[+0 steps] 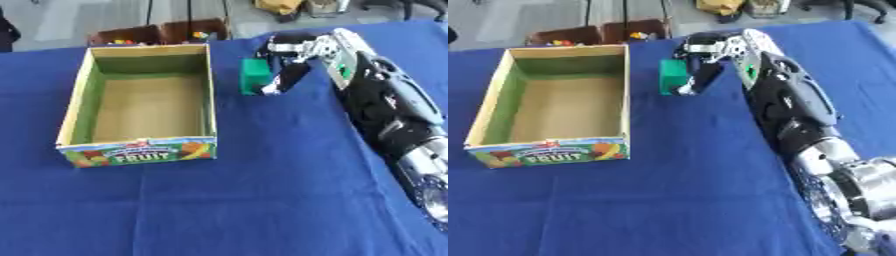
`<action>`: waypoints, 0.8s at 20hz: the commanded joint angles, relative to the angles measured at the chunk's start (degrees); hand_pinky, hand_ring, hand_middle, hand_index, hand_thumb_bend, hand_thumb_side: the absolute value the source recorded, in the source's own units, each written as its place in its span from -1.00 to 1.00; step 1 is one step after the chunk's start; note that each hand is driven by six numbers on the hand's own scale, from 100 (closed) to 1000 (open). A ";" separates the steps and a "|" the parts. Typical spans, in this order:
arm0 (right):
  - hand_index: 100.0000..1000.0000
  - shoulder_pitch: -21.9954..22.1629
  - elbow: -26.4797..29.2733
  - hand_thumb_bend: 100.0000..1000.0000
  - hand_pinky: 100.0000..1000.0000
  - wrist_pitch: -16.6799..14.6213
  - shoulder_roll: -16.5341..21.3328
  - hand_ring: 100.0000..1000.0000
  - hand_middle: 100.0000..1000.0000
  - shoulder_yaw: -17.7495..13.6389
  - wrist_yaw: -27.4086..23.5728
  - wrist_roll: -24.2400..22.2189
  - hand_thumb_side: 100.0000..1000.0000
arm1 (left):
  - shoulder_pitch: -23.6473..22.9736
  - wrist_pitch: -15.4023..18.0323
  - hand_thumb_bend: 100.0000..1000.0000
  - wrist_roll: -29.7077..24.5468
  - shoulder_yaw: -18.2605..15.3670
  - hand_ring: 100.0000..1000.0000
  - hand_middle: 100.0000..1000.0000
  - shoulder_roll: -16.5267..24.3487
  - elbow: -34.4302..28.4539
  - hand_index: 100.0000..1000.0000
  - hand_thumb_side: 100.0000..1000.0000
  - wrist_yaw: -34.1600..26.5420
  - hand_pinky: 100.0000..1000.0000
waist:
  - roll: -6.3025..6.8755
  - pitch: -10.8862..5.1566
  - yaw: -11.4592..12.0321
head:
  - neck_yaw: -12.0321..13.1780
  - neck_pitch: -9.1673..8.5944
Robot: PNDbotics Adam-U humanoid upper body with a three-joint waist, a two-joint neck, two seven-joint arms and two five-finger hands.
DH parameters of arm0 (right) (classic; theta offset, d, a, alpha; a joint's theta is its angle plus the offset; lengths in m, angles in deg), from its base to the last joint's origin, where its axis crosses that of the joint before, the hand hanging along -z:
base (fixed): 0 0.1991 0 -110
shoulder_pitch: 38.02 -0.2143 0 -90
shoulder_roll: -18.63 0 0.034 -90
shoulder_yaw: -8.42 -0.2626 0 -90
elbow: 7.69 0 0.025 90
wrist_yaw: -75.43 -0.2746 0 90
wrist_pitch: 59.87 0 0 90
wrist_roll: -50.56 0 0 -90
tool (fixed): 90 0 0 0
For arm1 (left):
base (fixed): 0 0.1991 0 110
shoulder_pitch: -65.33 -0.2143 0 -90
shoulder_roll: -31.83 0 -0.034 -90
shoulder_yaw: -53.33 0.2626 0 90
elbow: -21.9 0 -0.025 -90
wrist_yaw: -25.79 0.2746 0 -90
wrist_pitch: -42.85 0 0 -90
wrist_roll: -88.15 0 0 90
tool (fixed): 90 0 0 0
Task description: Pick up objects on the table and place them in the box.
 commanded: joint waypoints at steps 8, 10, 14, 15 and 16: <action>0.15 -3.21 10.71 -1.00 -0.28 -17.92 -1.83 0.13 -0.10 -3.52 -3.22 -15.82 -0.03 | 0.44 -0.23 -1.00 -0.11 0.18 0.44 1.00 0.75 -1.04 0.94 1.00 -0.42 0.40 | -0.16 -1.95 0.15 | -0.39 -0.40; 0.13 -3.86 12.59 -1.00 -0.30 -17.92 -3.21 0.10 -0.11 -4.13 -4.15 -15.64 -0.02 | 0.48 -0.27 -1.00 -0.13 0.24 0.44 1.00 0.78 -1.04 0.94 1.00 -0.61 0.40 | -0.20 -2.13 0.24 | -0.59 -0.30; 0.13 -4.42 15.93 -1.00 -0.31 -17.92 -7.12 0.09 -0.11 -4.93 -5.65 -15.92 0.04 | 0.66 -0.45 -1.00 -0.29 0.46 0.44 0.99 0.73 -1.04 0.94 1.00 -1.04 0.40 | -0.28 -2.49 0.77 | -1.19 -0.32; 0.13 -4.41 16.89 -1.00 -0.31 -17.92 -8.11 0.09 -0.11 -5.09 -5.76 -16.03 0.04 | 0.70 -0.47 -1.00 -0.33 0.51 0.44 0.99 0.73 -1.04 0.94 1.00 -1.18 0.40 | -0.29 -2.57 0.91 | -1.31 -0.32; 0.13 -4.39 17.86 -1.00 -0.31 -17.92 -9.20 0.08 -0.11 -5.24 -5.77 -16.13 0.06 | 0.73 -0.49 -1.00 -0.38 0.56 0.44 0.99 0.73 -1.04 0.94 1.00 -1.32 0.40 | -0.31 -2.66 1.14 | -1.49 -0.34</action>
